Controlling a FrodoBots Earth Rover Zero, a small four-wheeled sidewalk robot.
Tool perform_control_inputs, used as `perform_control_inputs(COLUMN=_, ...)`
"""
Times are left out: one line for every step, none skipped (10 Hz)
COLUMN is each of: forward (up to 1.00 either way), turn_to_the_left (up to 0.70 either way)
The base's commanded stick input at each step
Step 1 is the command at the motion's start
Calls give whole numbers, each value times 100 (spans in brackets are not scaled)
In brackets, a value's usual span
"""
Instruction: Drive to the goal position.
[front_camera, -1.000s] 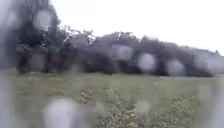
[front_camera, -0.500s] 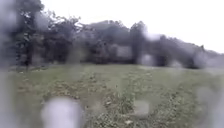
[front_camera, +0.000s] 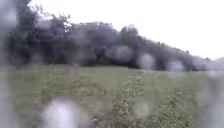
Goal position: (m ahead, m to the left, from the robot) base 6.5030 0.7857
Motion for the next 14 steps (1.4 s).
perform_control_inputs(forward=85, turn_to_the_left=-34)
perform_control_inputs(forward=85, turn_to_the_left=-34)
perform_control_inputs(forward=85, turn_to_the_left=-34)
perform_control_inputs(forward=85, turn_to_the_left=-34)
perform_control_inputs(forward=85, turn_to_the_left=-34)
perform_control_inputs(forward=85, turn_to_the_left=-34)
perform_control_inputs(forward=85, turn_to_the_left=-34)
perform_control_inputs(forward=85, turn_to_the_left=-34)
perform_control_inputs(forward=85, turn_to_the_left=-25)
perform_control_inputs(forward=85, turn_to_the_left=-14)
perform_control_inputs(forward=85, turn_to_the_left=-1)
perform_control_inputs(forward=85, turn_to_the_left=0)
perform_control_inputs(forward=85, turn_to_the_left=0)
perform_control_inputs(forward=85, turn_to_the_left=0)
